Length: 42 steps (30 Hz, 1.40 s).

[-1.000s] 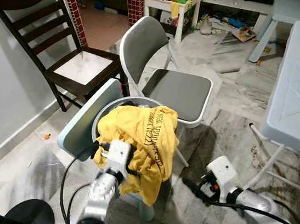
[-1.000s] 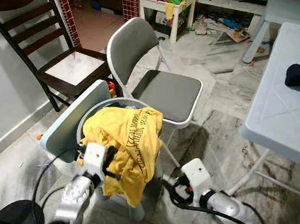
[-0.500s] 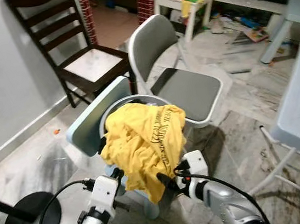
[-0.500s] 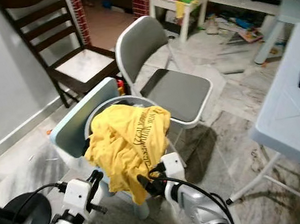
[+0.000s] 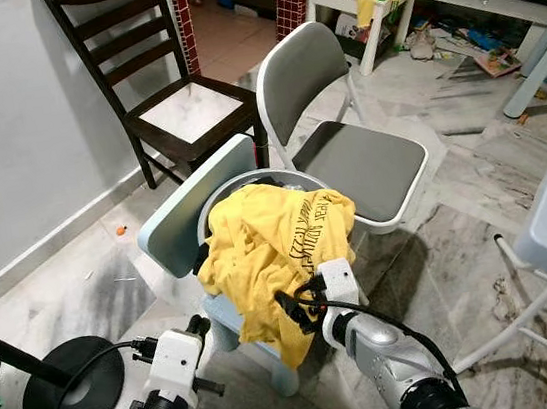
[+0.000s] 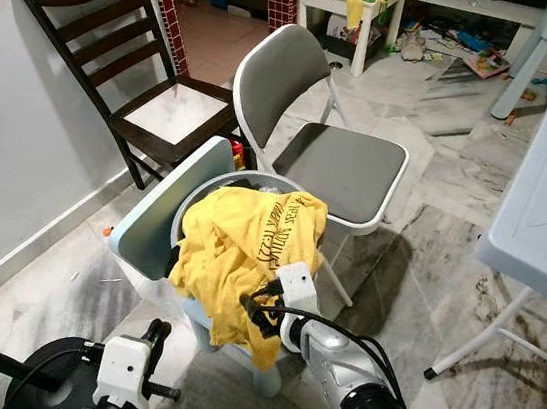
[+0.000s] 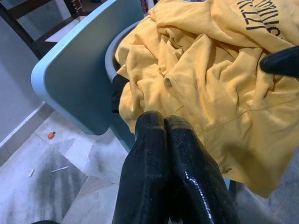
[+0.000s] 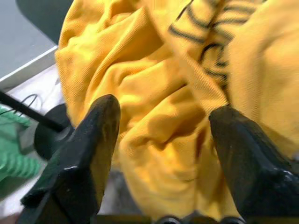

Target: Hang hanger

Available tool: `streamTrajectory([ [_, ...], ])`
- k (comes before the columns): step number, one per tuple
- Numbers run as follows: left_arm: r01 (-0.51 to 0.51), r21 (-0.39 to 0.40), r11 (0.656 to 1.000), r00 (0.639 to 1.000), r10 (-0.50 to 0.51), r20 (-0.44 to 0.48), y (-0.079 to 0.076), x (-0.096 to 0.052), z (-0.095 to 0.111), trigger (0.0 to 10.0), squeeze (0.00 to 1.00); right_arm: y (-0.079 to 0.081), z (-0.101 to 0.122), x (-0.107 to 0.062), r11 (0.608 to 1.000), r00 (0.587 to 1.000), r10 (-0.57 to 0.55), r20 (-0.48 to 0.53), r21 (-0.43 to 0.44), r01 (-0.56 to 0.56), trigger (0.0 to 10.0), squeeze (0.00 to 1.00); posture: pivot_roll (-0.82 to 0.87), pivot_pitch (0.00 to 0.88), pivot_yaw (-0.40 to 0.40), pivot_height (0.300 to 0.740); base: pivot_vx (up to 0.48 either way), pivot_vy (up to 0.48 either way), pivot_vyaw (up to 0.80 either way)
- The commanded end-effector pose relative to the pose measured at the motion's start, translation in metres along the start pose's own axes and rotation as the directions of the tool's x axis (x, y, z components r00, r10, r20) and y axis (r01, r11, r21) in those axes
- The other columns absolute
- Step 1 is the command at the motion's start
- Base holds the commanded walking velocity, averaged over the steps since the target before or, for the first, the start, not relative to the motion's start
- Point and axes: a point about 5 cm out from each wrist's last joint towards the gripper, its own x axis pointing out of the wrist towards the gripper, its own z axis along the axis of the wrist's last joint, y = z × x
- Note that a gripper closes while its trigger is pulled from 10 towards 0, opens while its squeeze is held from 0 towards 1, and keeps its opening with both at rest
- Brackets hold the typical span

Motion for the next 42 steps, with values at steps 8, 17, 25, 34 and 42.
streamTrajectory([
  [8, 0.041, 0.004, 0.999, 0.999, -0.041, -0.017, -0.007, 0.008, 0.005, 10.0, 0.00, -0.045, 0.024, -0.012, 0.990, 0.986, -0.107, 0.126, -0.076, 0.117, 10.0, 0.00, 0.03, 0.114, -0.061, 0.740, 0.000, 0.000, 0.00],
  [17, 0.053, 0.005, 0.999, 0.998, -0.053, -0.028, -0.007, 0.008, 0.003, 10.0, 0.00, -0.044, 0.004, -0.009, 0.980, 0.988, -0.151, 0.013, -0.130, 0.151, 10.0, 0.00, 0.04, 0.121, -0.057, 0.740, 0.000, 0.000, 0.00],
  [25, 0.058, 0.006, 0.998, 0.997, -0.057, -0.049, -0.007, 0.007, 0.000, 10.0, 0.00, -0.026, -0.021, -0.005, 0.989, 0.984, -0.128, -0.127, -0.096, 0.116, 0.0, 0.00, 0.04, 0.121, -0.051, 0.740, 0.000, 0.000, 0.00],
  [34, 0.053, 0.011, 0.999, 0.997, -0.052, -0.052, -0.004, 0.009, 0.000, 10.0, 0.00, -0.026, -0.027, -0.005, 0.987, 0.975, -0.157, -0.156, -0.060, 0.149, 0.0, 0.00, 0.04, 0.117, -0.052, 0.740, 0.000, 0.000, 0.00],
  [42, 0.056, 0.008, 0.998, 0.997, -0.055, -0.052, -0.007, 0.011, 0.001, 10.0, 0.00, -0.031, -0.028, -0.007, 0.984, 0.971, -0.176, -0.160, -0.034, 0.173, 0.0, 0.00, 0.04, 0.115, -0.052, 0.740, 0.000, 0.000, 0.00],
])
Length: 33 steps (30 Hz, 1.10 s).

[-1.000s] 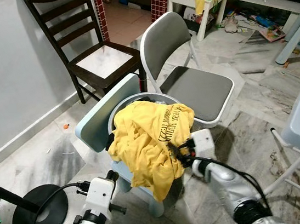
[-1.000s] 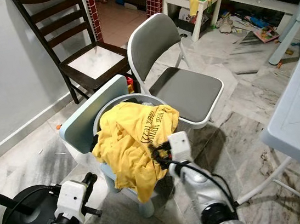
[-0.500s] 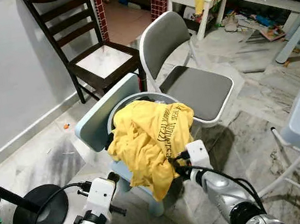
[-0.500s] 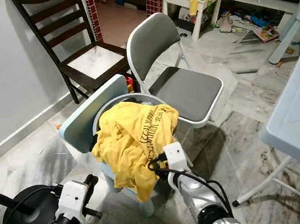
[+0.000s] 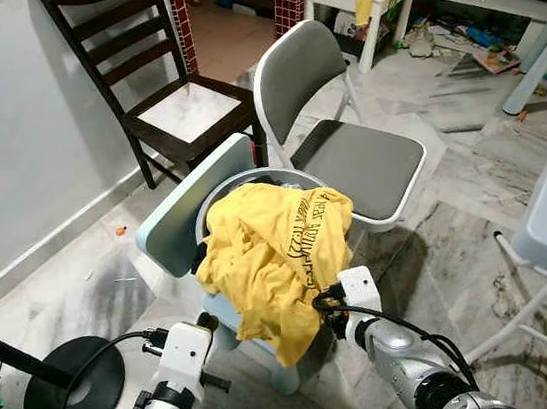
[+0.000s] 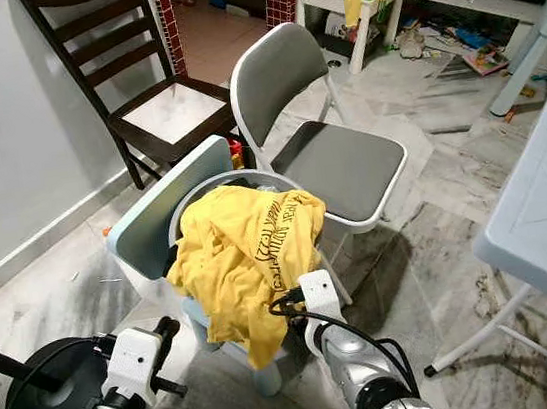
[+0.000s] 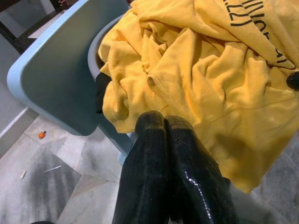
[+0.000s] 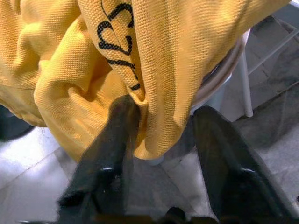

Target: Hang hanger

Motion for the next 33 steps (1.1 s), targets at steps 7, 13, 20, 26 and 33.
streamTrajectory([
  [7, 0.011, -0.003, 1.000, 1.000, -0.011, -0.015, -0.002, 0.001, -0.002, 10.0, 0.00, -0.001, 0.000, 0.001, 0.999, 1.000, -0.008, -0.002, 0.036, 0.008, 0.0, 0.00, 0.04, 0.112, -0.051, 0.740, 0.000, 0.000, 0.00],
  [13, 0.050, -0.036, 0.998, 0.998, -0.049, 0.031, -0.007, 0.003, 0.004, 10.0, 0.00, -0.001, 0.001, 0.001, 0.999, 1.000, -0.009, 0.000, 0.040, 0.009, 0.0, 0.00, 0.03, 0.111, -0.054, 0.740, 0.000, 0.000, 0.00],
  [20, 0.099, -0.055, 0.994, 0.989, -0.092, 0.118, -0.015, 0.008, 0.022, 10.0, 0.00, -0.002, 0.002, 0.001, 0.999, 1.000, -0.008, -0.001, 0.040, 0.008, 0.0, 0.00, 0.03, 0.109, -0.057, 0.740, 0.000, 0.000, 0.00],
  [26, 0.096, -0.052, 0.994, 0.991, -0.091, 0.100, -0.015, 0.009, 0.015, 10.0, 0.00, -0.002, 0.004, 0.001, 0.999, 1.000, -0.007, 0.005, 0.044, 0.007, 0.0, 0.00, 0.02, 0.107, -0.061, 0.740, 0.000, 0.000, 0.00],
  [33, 0.094, -0.053, 0.994, 0.991, -0.089, 0.095, -0.015, 0.009, 0.015, 10.0, 0.00, -0.006, 0.006, 0.001, 0.998, 1.000, -0.017, 0.016, 0.053, 0.016, 0.0, 0.00, 0.02, 0.104, -0.067, 0.740, 0.000, 0.000, 0.00],
])
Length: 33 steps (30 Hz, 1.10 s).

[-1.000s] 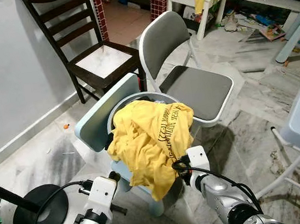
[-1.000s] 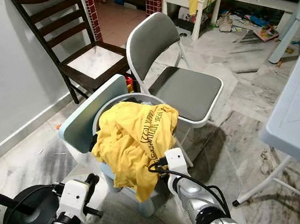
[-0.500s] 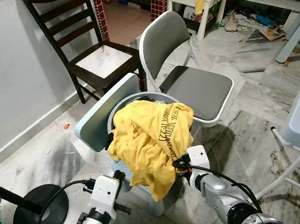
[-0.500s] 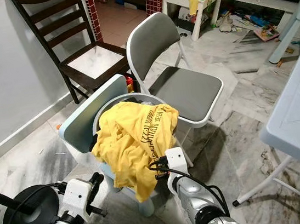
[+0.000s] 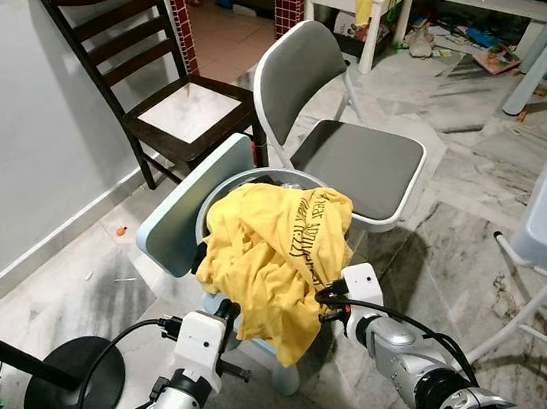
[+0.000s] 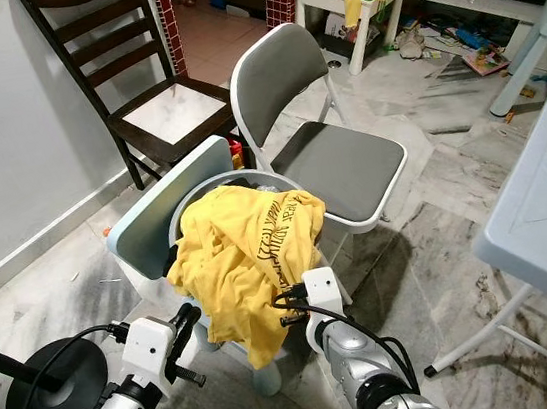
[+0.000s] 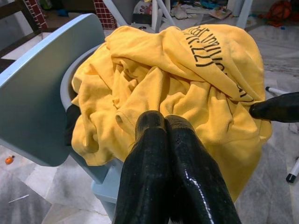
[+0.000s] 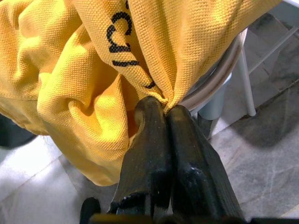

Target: Hang hanger

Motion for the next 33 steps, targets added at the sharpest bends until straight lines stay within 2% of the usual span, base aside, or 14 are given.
streamTrajectory([
  [1, 0.002, 0.002, 1.000, 1.000, -0.002, -0.011, -0.001, -0.001, -0.002, 10.0, 0.00, -0.003, 0.010, 0.001, 1.000, 0.999, -0.007, 0.040, 0.024, 0.006, 0.0, 0.00, 0.03, 0.104, -0.068, 0.740, 0.000, 0.000, 0.00],
  [4, -0.001, 0.004, 1.000, 1.000, 0.002, -0.008, -0.001, -0.001, -0.002, 10.0, 0.00, 0.008, 0.031, 0.005, 0.996, 0.990, 0.044, 0.131, 0.066, -0.053, 0.0, 0.00, 0.03, 0.102, -0.069, 0.740, 0.000, 0.000, 0.00],
  [8, -0.006, 0.006, 1.000, 1.000, 0.006, -0.011, -0.001, 0.000, -0.003, 10.0, 0.00, 0.047, 0.073, 0.006, 0.954, 0.924, 0.247, 0.291, 0.092, -0.284, 0.0, 0.00, 0.02, 0.099, -0.072, 0.740, 0.000, 0.000, 0.00],
  [11, -0.005, 0.006, 1.000, 1.000, 0.005, -0.012, -0.002, 0.001, -0.003, 10.0, 0.00, 0.071, 0.088, 0.002, 0.905, 0.866, 0.369, 0.336, 0.082, -0.418, 0.0, 0.00, 0.02, 0.097, -0.074, 0.740, 0.000, 0.000, 0.00],
  [13, -0.005, 0.006, 1.000, 1.000, 0.005, -0.012, -0.002, 0.002, -0.004, 10.0, 0.00, 0.083, 0.091, 0.000, 0.874, 0.838, 0.427, 0.341, 0.082, -0.479, 0.0, 0.00, 0.02, 0.095, -0.076, 0.740, 0.000, 0.000, 0.00],
  [14, -0.006, 0.005, 1.000, 1.000, 0.006, -0.012, -0.003, 0.002, -0.004, 10.0, 0.00, 0.094, 0.090, -0.003, 0.842, 0.809, 0.487, 0.330, 0.067, -0.535, 0.0, 0.00, 0.02, 0.093, -0.078, 0.740, 0.000, 0.000, 0.00],
  [17, -0.007, 0.005, 1.000, 1.000, 0.007, -0.013, -0.004, 0.003, -0.004, 10.0, 0.00, 0.103, 0.083, -0.004, 0.824, 0.791, 0.534, 0.298, 0.026, -0.566, 0.0, 0.00, 0.02, 0.093, -0.081, 0.740, 0.000, 0.000, 0.00],
  [23, -0.009, 0.004, 1.000, 1.000, 0.009, -0.021, -0.005, 0.003, -0.005, 10.0, 0.00, 0.106, 0.066, -0.005, 0.845, 0.819, 0.525, 0.231, -0.026, -0.535, 0.0, 0.00, 0.03, 0.096, -0.085, 0.740, 0.000, 0.000, 0.00],
  [24, -0.010, 0.004, 1.000, 1.000, 0.010, -0.028, -0.005, 0.003, -0.007, 10.0, 0.00, 0.106, 0.061, -0.005, 0.856, 0.834, 0.511, 0.207, -0.041, -0.515, 2.1, 0.00, 0.02, 0.097, -0.086, 0.740, 0.000, 0.000, 0.00],
  [25, -0.010, 0.004, 1.000, 1.000, 0.010, -0.028, -0.005, 0.003, -0.007, 10.0, 0.00, 0.106, 0.061, -0.005, 0.856, 0.834, 0.511, 0.207, -0.041, -0.515, 2.1, 0.00, 0.02, 0.097, -0.086, 0.740, 0.000, 0.000, 0.00],
  [26, -0.009, 0.006, 1.000, 0.999, 0.010, -0.036, -0.005, 0.003, -0.009, 10.0, 0.00, 0.106, 0.056, -0.005, 0.861, 0.844, 0.506, 0.182, -0.045, -0.506, 10.0, 0.58, 0.02, 0.097, -0.086, 0.740, 0.000, 0.000, 0.00],
  [27, -0.009, 0.006, 1.000, 0.999, 0.010, -0.036, -0.005, 0.003, -0.009, 10.0, 0.00, 0.106, 0.056, -0.005, 0.861, 0.844, 0.506, 0.182, -0.045, -0.506, 10.0, 0.58, 0.02, 0.097, -0.086, 0.740, 0.000, 0.000, 0.00],
  [28, -0.009, 0.006, 1.000, 0.999, 0.009, -0.040, -0.005, 0.003, -0.009, 10.0, 0.00, 0.106, 0.054, -0.005, 0.861, 0.845, 0.506, 0.174, -0.044, -0.506, 10.0, 1.00, 0.02, 0.097, -0.085, 0.740, 0.000, 0.000, 0.00],
  [33, -0.007, 0.018, 1.000, 0.998, 0.008, -0.064, -0.004, 0.004, -0.013, 10.0, 0.00, 0.105, 0.050, -0.006, 0.872, 0.855, 0.488, 0.176, -0.051, -0.487, 10.0, 1.00, 0.02, 0.095, -0.082, 0.740, 0.000, 0.000, 0.00],
])
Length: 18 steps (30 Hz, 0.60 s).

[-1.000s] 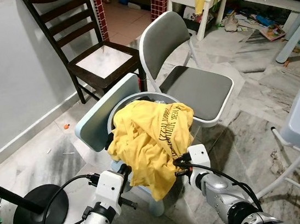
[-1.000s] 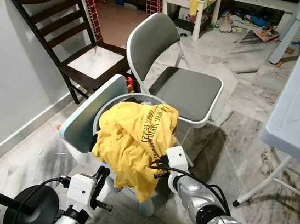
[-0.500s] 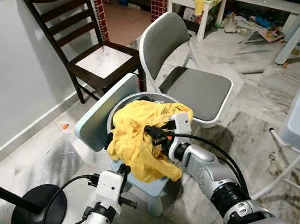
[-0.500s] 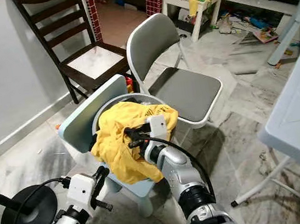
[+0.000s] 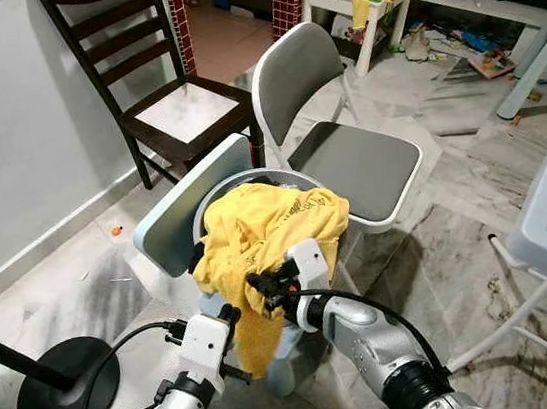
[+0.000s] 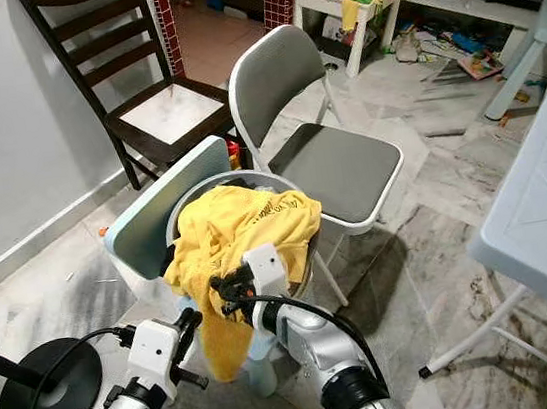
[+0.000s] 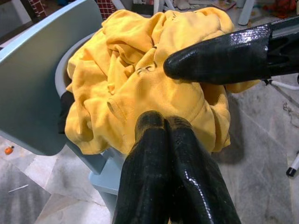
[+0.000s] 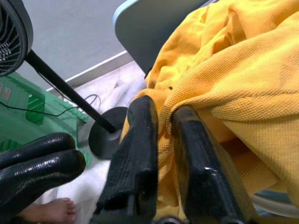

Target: Hang hanger

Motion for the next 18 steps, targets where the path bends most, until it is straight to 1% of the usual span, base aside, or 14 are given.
streamTrajectory([
  [1, 0.009, 0.009, 1.000, 1.000, -0.009, -0.019, -0.002, 0.000, -0.003, 10.0, 0.00, 0.020, 0.002, 0.009, 0.999, 0.999, 0.035, 0.033, 0.022, -0.036, 10.0, 1.00, 0.02, 0.095, -0.082, 0.740, 0.000, 0.000, 0.00],
  [10, 0.030, 0.053, 0.998, 0.998, -0.027, -0.051, 0.000, 0.005, -0.009, 10.0, 0.00, 0.018, 0.006, 0.010, 1.000, 0.999, 0.000, 0.054, 0.028, -0.002, 10.0, 1.00, 0.01, 0.096, -0.081, 0.740, 0.000, 0.000, 0.00],
  [11, 0.043, 0.088, 0.995, 0.998, -0.038, -0.060, 0.000, 0.007, -0.010, 10.0, 0.00, 0.018, 0.007, 0.011, 0.999, 0.998, -0.008, 0.060, 0.037, 0.006, 10.0, 1.00, 0.01, 0.094, -0.081, 0.740, 0.000, 0.000, 0.00],
  [16, 0.042, 0.102, 0.994, 0.997, -0.035, -0.067, 0.002, 0.010, -0.011, 10.0, 0.00, 0.019, 0.008, 0.013, 0.999, 0.998, -0.013, 0.066, 0.031, 0.011, 10.0, 1.00, 0.02, 0.096, -0.083, 0.740, 0.000, 0.000, 0.00],
  [18, 0.052, 0.125, 0.991, 0.997, -0.044, -0.068, 0.002, 0.011, -0.011, 10.0, 0.00, 0.021, 0.012, 0.016, 0.998, 0.996, -0.026, 0.088, 0.053, 0.021, 10.0, 1.00, 0.02, 0.096, -0.084, 0.740, 0.000, 0.000, 0.00],
])
